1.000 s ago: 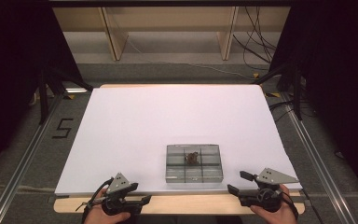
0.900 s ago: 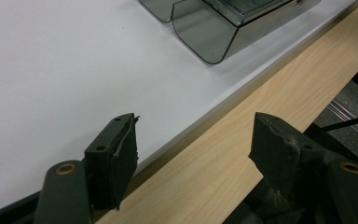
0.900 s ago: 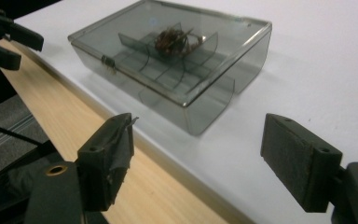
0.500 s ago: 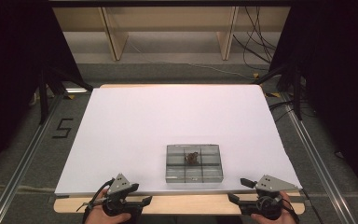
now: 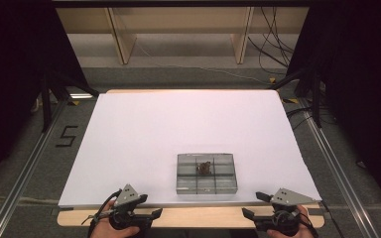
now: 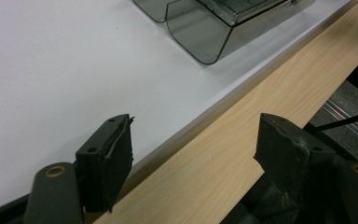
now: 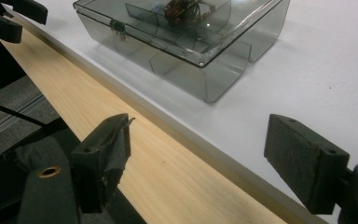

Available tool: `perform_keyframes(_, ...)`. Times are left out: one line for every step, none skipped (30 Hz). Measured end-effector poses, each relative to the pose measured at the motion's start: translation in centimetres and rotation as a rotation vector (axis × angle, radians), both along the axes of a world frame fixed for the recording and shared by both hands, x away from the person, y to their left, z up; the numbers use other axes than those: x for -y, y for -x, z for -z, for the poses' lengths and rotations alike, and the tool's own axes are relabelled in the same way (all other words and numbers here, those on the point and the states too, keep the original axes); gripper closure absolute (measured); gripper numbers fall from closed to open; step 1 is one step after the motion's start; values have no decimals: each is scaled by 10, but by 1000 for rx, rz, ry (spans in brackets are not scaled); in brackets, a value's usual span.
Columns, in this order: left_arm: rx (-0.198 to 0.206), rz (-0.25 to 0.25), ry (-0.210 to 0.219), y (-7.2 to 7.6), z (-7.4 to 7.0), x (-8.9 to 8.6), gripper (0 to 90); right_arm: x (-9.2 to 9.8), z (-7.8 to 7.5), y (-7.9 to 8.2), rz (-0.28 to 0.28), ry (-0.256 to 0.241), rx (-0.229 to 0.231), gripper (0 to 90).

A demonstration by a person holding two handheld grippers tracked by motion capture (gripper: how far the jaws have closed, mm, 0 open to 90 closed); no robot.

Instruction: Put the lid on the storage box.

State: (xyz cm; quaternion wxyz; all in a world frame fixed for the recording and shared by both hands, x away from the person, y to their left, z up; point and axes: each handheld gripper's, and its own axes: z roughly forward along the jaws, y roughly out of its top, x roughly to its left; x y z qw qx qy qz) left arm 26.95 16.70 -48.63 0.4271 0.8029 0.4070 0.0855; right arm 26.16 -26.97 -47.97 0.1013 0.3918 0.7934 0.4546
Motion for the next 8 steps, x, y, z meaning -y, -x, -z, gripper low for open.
perform_keyframes(1, -9, 12, 0, 0, 1, 268, 0, 0, 0, -1, -4, -2, 236)
perform_keyframes(-1, -14, 18, 0, 0, 1, 268, 1, 1, -2, -12, 3, 19, 236)
perform_keyframes(-1, -14, 18, 0, 0, 1, 268, 1, 1, -2, -12, 3, 19, 236)
perform_keyframes(1, 2, -4, 0, 0, -1, 268, 2, 1, -2, -11, 4, 18, 236)
perform_keyframes(1, 0, -2, 0, 0, -1, 268, 2, 1, -2, -10, 9, 22, 236)
perform_keyframes(3, -1, 2, -1, 0, -1, 268, 2, 1, -2, -13, 2, 19, 236)
perform_keyframes(3, -1, 2, -1, 0, -1, 268, 2, 1, -2, -13, 2, 19, 236)
perform_keyframes(0, -5, 3, -1, 1, 0, 268, 2, 1, -2, -13, 2, 18, 236)
